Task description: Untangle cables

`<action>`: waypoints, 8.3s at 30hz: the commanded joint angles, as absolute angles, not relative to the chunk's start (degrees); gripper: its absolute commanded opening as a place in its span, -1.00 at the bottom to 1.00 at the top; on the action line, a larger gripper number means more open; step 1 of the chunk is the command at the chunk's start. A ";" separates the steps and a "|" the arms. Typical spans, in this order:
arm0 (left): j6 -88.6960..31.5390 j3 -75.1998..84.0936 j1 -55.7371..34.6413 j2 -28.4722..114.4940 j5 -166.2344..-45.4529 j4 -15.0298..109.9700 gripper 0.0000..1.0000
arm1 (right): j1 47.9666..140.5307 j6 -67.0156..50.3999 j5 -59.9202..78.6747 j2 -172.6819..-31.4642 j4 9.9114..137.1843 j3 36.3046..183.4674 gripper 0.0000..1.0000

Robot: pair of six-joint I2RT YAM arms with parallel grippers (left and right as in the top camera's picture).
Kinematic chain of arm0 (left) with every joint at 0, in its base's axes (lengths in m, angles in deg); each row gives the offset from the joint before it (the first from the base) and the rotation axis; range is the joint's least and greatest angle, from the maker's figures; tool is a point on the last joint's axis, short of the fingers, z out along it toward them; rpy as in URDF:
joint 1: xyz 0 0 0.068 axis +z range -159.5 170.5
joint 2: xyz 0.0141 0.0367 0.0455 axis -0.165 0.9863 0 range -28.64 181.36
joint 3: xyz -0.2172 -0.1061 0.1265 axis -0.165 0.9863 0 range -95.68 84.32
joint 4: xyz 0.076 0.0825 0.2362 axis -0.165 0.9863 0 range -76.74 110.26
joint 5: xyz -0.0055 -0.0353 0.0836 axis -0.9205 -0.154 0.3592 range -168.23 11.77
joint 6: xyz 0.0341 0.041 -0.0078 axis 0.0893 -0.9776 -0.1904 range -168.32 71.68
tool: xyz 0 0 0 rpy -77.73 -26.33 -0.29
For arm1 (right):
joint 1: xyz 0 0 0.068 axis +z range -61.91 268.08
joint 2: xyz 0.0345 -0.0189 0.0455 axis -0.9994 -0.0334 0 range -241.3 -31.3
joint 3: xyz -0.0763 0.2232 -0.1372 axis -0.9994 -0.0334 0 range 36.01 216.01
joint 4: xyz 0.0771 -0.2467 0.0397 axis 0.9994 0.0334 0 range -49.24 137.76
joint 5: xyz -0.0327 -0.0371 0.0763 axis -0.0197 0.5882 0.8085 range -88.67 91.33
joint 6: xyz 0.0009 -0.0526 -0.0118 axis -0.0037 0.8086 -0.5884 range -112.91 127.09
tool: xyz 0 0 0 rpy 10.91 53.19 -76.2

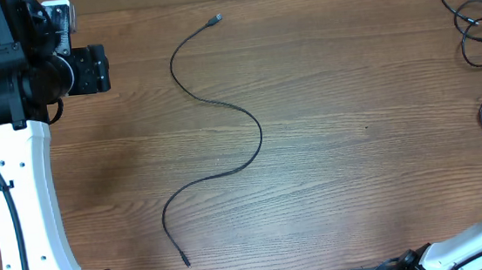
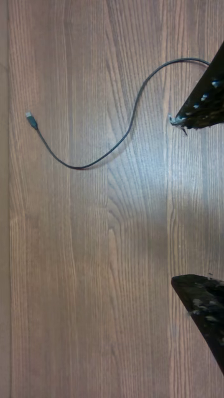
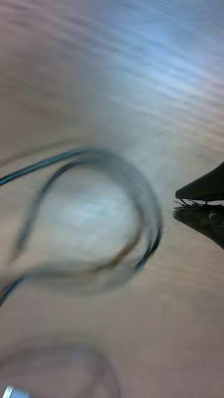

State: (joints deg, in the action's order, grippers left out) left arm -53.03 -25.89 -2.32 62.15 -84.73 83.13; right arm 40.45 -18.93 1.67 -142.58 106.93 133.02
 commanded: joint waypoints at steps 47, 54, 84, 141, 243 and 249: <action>-54.53 -25.96 -2.06 62.39 -85.36 87.44 0.46 | 40.40 -31.26 -3.29 -150.91 71.53 108.96 -0.93; -54.53 -25.96 -2.06 62.39 -85.34 88.90 0.43 | 40.43 -26.93 -2.90 -150.91 59.07 108.98 -0.93; -52.39 -25.96 -2.06 62.39 -85.36 87.54 0.35 | 41.06 -20.15 -2.00 -132.90 77.36 123.23 -0.93; -49.99 -25.96 -2.06 62.39 -85.78 88.86 0.33 | 132.97 -60.76 2.04 -146.45 95.02 121.46 -0.03; -48.33 -23.40 -2.06 62.98 -85.74 86.12 0.35 | 33.08 -0.85 33.54 -117.69 104.81 136.43 -0.92; -48.35 -22.11 -2.06 63.00 -85.71 85.84 0.35 | 28.89 15.60 64.36 -117.69 107.17 136.34 -0.92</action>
State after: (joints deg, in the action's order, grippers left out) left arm -48.46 -22.50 -2.32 62.58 -85.12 86.26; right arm 30.59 3.01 41.32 -118.59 106.28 136.72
